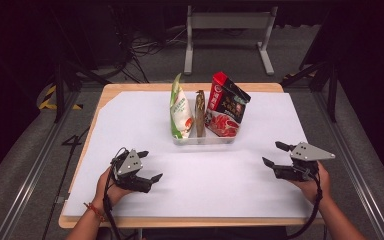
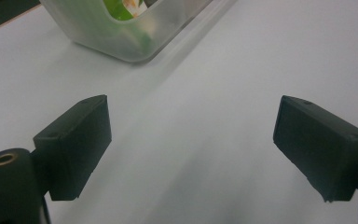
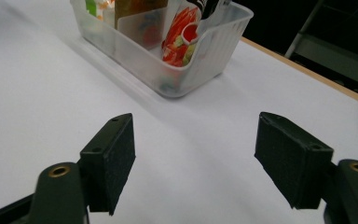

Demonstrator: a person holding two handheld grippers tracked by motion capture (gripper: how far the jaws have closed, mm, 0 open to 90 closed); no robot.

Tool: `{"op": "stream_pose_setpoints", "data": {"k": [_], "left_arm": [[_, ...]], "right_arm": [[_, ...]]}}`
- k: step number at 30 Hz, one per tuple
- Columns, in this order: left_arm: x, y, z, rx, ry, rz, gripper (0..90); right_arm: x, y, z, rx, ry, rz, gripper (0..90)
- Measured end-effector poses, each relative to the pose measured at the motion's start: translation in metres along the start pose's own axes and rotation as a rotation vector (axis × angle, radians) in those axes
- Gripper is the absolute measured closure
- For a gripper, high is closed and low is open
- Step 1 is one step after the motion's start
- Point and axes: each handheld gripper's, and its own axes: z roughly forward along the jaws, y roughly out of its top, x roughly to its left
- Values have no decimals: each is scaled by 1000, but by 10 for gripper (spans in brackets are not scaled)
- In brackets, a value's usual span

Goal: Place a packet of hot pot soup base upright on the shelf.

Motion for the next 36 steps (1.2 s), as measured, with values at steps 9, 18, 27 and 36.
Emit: {"op": "stream_pose_setpoints", "data": {"k": [9, 18, 27, 36], "left_arm": [[-1, 1, 2, 4, -7, 5, 120], [-2, 2, 2, 8, -4, 10, 119], [-4, 1, 1, 19, 4, 33, 116], [-5, 1, 1, 21, -2, 44, 115]], "right_arm": [[5, -9, -6, 30, -14, -19, 230], [7, -25, -14, 25, -29, -8, 208], [13, -36, -24, 2, -37, -3, 193], [10, -48, -33, 28, -101, 62, 131]]}}
